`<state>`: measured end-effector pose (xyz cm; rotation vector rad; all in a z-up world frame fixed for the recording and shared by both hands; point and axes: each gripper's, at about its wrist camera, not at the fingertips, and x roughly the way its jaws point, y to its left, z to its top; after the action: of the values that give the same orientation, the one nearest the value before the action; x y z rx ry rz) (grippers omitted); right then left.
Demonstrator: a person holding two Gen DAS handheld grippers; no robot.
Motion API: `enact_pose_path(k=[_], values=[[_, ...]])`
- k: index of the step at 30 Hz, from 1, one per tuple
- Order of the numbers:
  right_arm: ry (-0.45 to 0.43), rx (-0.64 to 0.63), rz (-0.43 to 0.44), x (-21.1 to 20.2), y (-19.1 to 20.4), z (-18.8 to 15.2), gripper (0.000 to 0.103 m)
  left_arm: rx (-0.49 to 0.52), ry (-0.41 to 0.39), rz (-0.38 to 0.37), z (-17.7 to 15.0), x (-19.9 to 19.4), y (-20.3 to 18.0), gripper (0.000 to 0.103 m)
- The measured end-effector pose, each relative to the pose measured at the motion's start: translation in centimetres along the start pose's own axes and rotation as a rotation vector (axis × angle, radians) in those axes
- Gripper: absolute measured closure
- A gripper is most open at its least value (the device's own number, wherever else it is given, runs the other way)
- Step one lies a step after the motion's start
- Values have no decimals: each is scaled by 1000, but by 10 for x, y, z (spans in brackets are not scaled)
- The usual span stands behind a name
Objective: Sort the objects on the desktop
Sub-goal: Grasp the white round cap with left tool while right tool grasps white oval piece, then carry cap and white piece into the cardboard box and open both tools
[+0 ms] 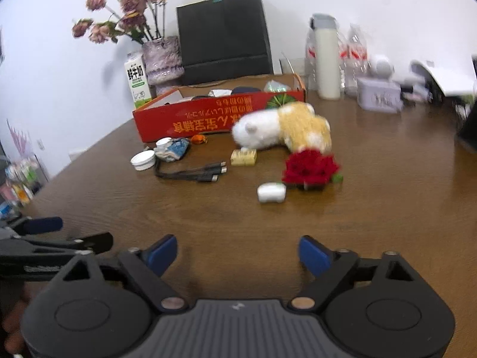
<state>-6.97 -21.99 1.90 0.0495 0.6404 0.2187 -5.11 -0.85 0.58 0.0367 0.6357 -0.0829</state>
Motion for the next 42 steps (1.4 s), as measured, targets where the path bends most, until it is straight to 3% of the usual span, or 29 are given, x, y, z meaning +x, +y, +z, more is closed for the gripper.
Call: enact_pose_path(k=[4, 6, 8, 11, 15, 17, 18, 22, 26, 28, 31, 33, 34, 42], values=[[1, -72, -29, 22, 3, 22, 40, 33, -27, -36, 24, 20, -4, 10], [13, -84, -46, 35, 2, 30, 55, 40, -28, -49, 35, 31, -5, 25], [32, -83, -68, 47, -1, 35, 63, 33, -26, -46, 44, 44, -1, 26], [29, -67, -76, 52, -7, 37, 66, 4, -40, -17, 60, 62, 13, 26], [21, -61, -60, 56, -9, 30, 74, -63, -3, -46, 79, 94, 33, 29], [20, -54, -57, 57, -10, 30, 74, -84, 27, -53, 83, 109, 39, 47], [19, -45, -53, 56, -12, 30, 75, -95, 51, -52, 84, 116, 41, 62], [22, -60, -65, 59, -10, 31, 74, -120, 38, -67, 78, 110, 46, 62], [47, -61, -7, 68, -5, 43, 72, -166, 5, -62, 64, 76, 53, 62], [52, -63, 17, 74, -3, 48, 64, -173, -1, -62, 53, 58, 53, 62], [55, -91, 3, 84, 4, 51, 66, -157, 20, -58, 37, 41, 53, 62], [53, -103, -8, 83, 8, 51, 76, -144, 20, -48, 28, 30, 54, 62], [60, -93, 7, 81, 8, 51, 76, -135, 12, -60, 23, 26, 54, 62], [15, 10, 139, 4, 19, 5, 76, -79, -28, -117, -11, -16, 37, 62]])
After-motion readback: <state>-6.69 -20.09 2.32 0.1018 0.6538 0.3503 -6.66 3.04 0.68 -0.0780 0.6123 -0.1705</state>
